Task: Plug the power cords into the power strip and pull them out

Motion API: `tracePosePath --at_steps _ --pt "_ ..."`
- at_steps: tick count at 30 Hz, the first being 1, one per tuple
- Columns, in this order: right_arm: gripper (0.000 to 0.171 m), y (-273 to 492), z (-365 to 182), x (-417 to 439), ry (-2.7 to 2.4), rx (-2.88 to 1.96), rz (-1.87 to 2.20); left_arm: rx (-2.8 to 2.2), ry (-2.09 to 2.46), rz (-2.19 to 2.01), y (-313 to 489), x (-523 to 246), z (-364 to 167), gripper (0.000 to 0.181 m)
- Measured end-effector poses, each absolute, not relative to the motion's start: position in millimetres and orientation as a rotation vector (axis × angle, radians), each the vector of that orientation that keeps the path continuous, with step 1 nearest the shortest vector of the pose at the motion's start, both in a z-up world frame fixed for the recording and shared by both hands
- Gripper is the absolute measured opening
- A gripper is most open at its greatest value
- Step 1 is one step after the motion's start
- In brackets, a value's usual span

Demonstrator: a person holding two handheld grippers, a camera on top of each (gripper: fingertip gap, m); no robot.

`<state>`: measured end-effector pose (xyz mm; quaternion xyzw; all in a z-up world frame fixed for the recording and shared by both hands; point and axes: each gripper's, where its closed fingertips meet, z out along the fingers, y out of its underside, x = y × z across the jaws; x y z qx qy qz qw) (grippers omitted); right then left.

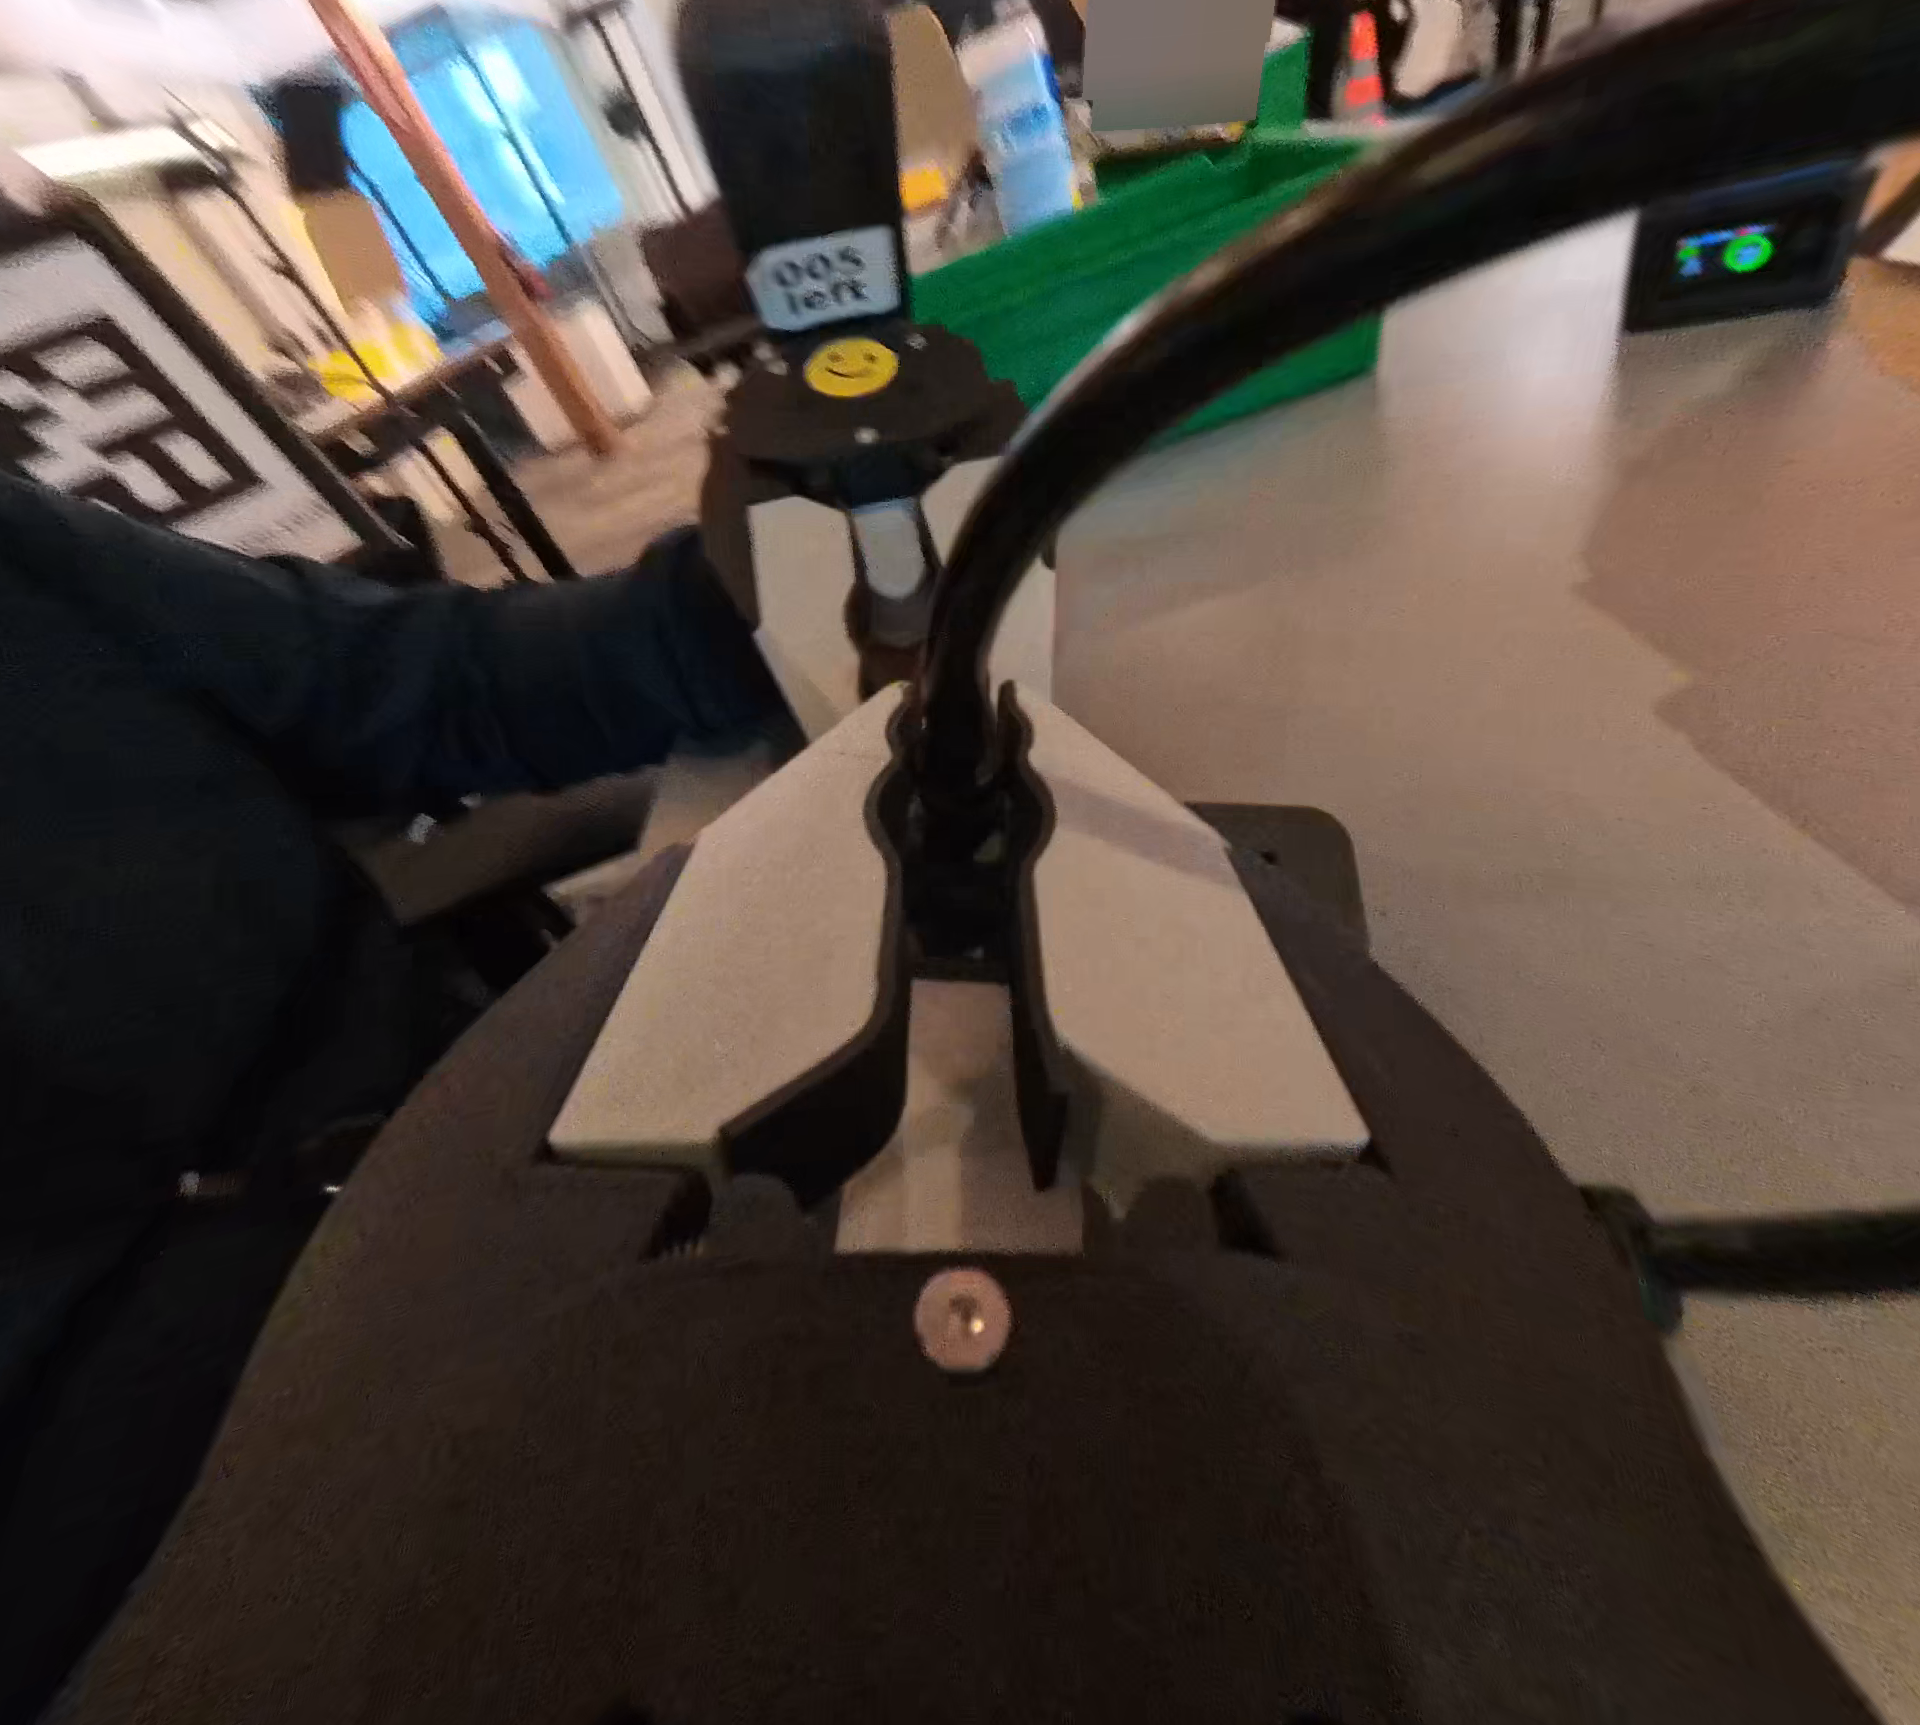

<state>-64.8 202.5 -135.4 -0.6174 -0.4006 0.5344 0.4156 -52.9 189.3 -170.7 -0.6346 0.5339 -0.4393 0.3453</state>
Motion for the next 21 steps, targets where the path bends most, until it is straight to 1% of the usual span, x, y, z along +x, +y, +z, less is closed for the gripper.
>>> tracePosePath --at_steps 1,5,12,13,17,18,20,21 --pt "0.012 203.9 -133.7 -62.2 -0.991 -1.547 1.347 -1.640 1.362 -1.180 191.0 -57.9 -164.7 0.022" --pt "0.012 209.3 -133.3 -59.9 -0.960 -1.563 1.354 -1.635 1.371 -1.113 200.9 -71.9 -166.5 0.033" --pt "0.012 207.5 -135.1 -62.1 -0.960 -1.570 1.408 -1.607 1.374 -1.178 192.7 -58.0 -165.2 0.038" --pt "0.012 206.1 -135.2 -64.0 -0.968 -1.568 1.413 -1.609 1.372 -1.210 190.3 -55.1 -165.1 0.043" --pt "0.012 198.0 -141.3 -72.9 -1.060 -1.569 1.361 -1.662 1.423 -1.219 183.8 -43.0 -179.9 0.049" --pt "0.012 193.6 -142.8 -75.5 -1.096 -1.561 1.347 -1.665 1.440 -1.219 181.4 -40.7 -183.1 0.049" --pt "0.012 184.2 -148.3 -80.8 -1.184 -1.555 1.306 -1.645 1.478 -1.202 176.7 -37.4 -188.7 0.038" --pt "0.012 183.6 -154.2 -82.6 -1.220 -1.570 1.252 -1.633 1.536 -1.184 170.6 -37.3 -192.7 0.024"
